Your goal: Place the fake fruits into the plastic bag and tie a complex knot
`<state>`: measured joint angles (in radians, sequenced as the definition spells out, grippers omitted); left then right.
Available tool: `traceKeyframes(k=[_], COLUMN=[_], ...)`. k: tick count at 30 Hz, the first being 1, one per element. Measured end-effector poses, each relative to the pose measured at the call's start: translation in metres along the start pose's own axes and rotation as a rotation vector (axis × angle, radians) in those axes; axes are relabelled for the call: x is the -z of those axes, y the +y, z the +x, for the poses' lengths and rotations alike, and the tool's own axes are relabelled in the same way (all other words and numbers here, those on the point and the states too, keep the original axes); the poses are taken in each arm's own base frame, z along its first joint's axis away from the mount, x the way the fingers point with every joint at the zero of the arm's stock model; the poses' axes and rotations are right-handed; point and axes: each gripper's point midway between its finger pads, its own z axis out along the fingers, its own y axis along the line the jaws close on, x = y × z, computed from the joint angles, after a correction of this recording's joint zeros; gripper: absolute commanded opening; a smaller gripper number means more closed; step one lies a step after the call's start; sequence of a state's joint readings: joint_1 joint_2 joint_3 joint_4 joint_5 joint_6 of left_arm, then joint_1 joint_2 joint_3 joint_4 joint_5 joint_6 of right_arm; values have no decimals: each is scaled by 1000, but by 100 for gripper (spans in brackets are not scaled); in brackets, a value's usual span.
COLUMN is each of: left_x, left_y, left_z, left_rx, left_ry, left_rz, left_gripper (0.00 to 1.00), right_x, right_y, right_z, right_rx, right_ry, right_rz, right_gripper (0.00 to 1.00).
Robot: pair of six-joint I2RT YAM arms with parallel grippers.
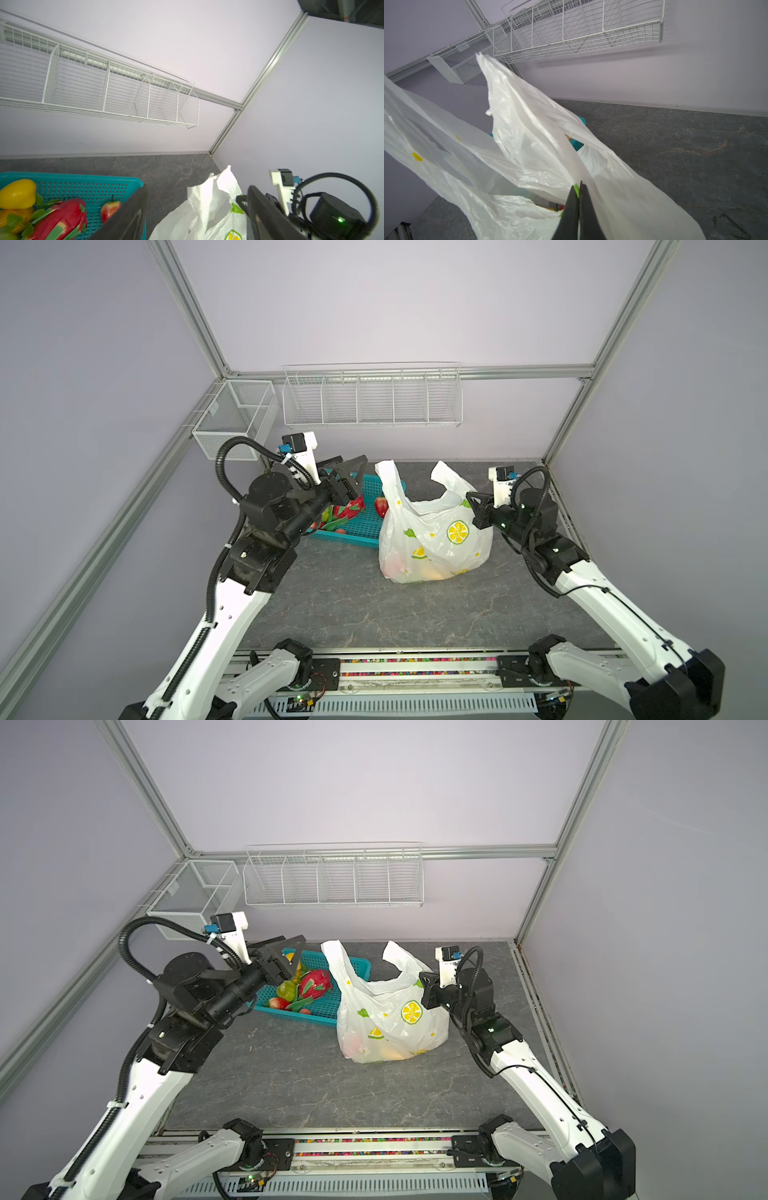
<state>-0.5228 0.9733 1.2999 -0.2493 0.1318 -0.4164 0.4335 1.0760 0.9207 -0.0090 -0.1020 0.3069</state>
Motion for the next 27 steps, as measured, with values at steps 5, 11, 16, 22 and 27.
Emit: traceKeyframes(k=[5,11,16,22,27], left_x=[-10,-66,-112,-128,-139], left_y=[-72,-109,-92,-73,-64], left_z=[32,100,153,164,152], left_rx=[-87,-111,-91,-84,-47], left_ry=[111,307,431,448,409], left_rz=[214,312,231,159,166], left_gripper=[68,67,72,76,74], right_x=[-1,4,13,20,20], right_y=[0,1,2,6,8], right_z=[1,9,11,3,3], right_rx=[-31,-73,-117,-137,-142], right_ry=[-10,-23,-45,-79,-79], right_rz=[-7,-28,-39,-55,-62], right_gripper=[6,6,6,6,6])
